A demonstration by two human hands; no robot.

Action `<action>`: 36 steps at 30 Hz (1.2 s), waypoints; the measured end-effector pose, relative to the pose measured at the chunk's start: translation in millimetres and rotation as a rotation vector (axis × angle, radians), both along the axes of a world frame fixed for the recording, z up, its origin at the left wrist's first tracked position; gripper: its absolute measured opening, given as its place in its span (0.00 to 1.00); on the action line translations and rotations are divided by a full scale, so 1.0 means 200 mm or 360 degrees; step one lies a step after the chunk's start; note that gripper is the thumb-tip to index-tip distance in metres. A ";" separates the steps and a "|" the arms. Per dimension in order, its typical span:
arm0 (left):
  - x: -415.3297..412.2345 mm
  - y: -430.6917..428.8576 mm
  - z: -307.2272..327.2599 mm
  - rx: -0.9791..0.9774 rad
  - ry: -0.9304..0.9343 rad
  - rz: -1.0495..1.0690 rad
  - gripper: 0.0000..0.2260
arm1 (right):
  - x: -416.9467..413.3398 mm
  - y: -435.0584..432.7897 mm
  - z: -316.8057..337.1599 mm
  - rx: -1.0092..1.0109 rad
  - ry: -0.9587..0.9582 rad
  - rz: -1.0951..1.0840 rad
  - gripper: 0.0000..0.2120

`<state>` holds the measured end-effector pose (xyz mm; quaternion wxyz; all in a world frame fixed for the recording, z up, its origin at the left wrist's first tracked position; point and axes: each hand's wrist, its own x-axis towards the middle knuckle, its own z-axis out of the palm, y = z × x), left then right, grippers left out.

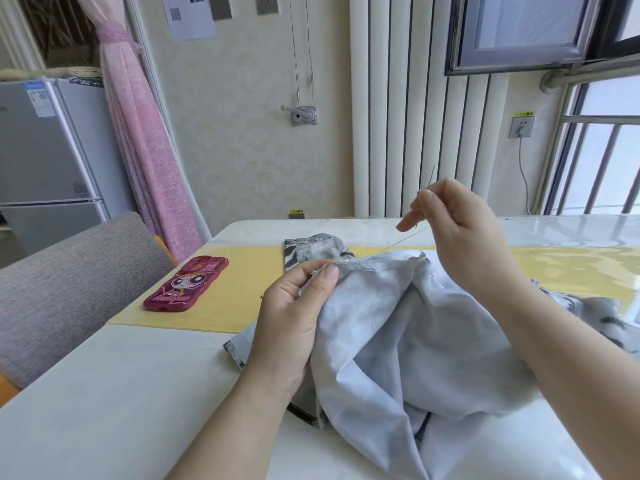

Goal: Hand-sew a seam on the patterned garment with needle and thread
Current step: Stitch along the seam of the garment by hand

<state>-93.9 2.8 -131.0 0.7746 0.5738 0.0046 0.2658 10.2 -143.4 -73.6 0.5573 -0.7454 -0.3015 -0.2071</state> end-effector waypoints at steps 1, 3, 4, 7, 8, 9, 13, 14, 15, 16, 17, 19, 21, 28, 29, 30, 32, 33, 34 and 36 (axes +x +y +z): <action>0.00 0.00 0.00 0.0004 0.0000 0.0011 0.04 | -0.01 0.00 0.00 -0.0013 0.0022 0.0028 0.11; 0.00 0.01 0.00 0.0030 -0.0008 0.0048 0.05 | -0.04 0.02 0.00 -0.0077 0.0038 0.0112 0.10; 0.00 0.01 0.00 0.0048 -0.0016 0.0075 0.05 | -0.07 0.04 -0.01 -0.0119 0.0013 0.0170 0.11; 0.00 0.01 0.01 0.0101 -0.0041 0.0131 0.05 | -0.14 0.10 -0.07 -0.0284 -0.0147 0.0249 0.10; 0.00 0.01 0.01 0.0126 -0.0043 0.0136 0.04 | -0.15 0.12 -0.09 -0.0341 -0.0205 0.0226 0.10; -0.01 0.01 0.01 0.0156 -0.0040 0.0133 0.04 | -0.16 0.13 -0.11 -0.0384 -0.0262 0.0203 0.10; -0.02 0.01 0.02 0.0323 0.0023 0.0106 0.03 | -0.13 0.11 -0.11 -0.0406 -0.0445 0.0120 0.09; -0.02 0.02 0.03 0.0383 0.0043 0.0105 0.04 | -0.12 0.10 -0.10 -0.0399 -0.0443 0.0113 0.10; -0.02 0.02 0.03 0.0428 0.0061 0.0106 0.06 | -0.10 0.09 -0.09 -0.0404 -0.0438 0.0119 0.09; -0.02 0.02 0.03 0.0456 0.0069 0.0114 0.07 | -0.09 0.08 -0.09 -0.0428 -0.0434 0.0131 0.09; -0.02 0.02 0.03 0.0473 0.0071 0.0125 0.07 | -0.08 0.07 -0.09 -0.0472 -0.0428 0.0143 0.08; -0.02 0.03 0.03 0.0502 0.0072 0.0135 0.08 | -0.08 0.06 -0.07 -0.0621 -0.0351 0.0169 0.09; -0.02 0.05 0.02 0.0536 0.0078 0.0119 0.08 | -0.08 0.02 -0.03 -0.0824 -0.0177 0.0230 0.10; -0.01 0.05 -0.01 0.0657 0.0124 0.0092 0.08 | -0.08 -0.08 0.04 -0.1373 0.0037 0.0345 0.09; -0.01 0.04 -0.01 0.0660 0.0131 0.0090 0.09 | -0.08 -0.08 0.04 -0.1384 0.0032 0.0354 0.09; -0.01 0.04 -0.01 0.0658 0.0136 0.0092 0.08 | -0.08 -0.08 0.04 -0.1377 0.0021 0.0368 0.10; -0.01 0.04 -0.01 0.0640 0.0149 0.0087 0.06 | -0.08 -0.08 0.05 -0.1330 0.0011 0.0404 0.10; -0.01 0.04 -0.01 0.0629 0.0152 0.0080 0.06 | -0.08 -0.08 0.05 -0.1300 0.0024 0.0432 0.11; -0.01 0.04 -0.01 0.0621 0.0152 0.0075 0.06 | -0.08 -0.08 0.06 -0.1267 0.0047 0.0468 0.11; -0.01 0.04 -0.01 0.0599 0.0149 0.0068 0.07 | -0.08 -0.08 0.06 -0.1212 0.0091 0.0530 0.10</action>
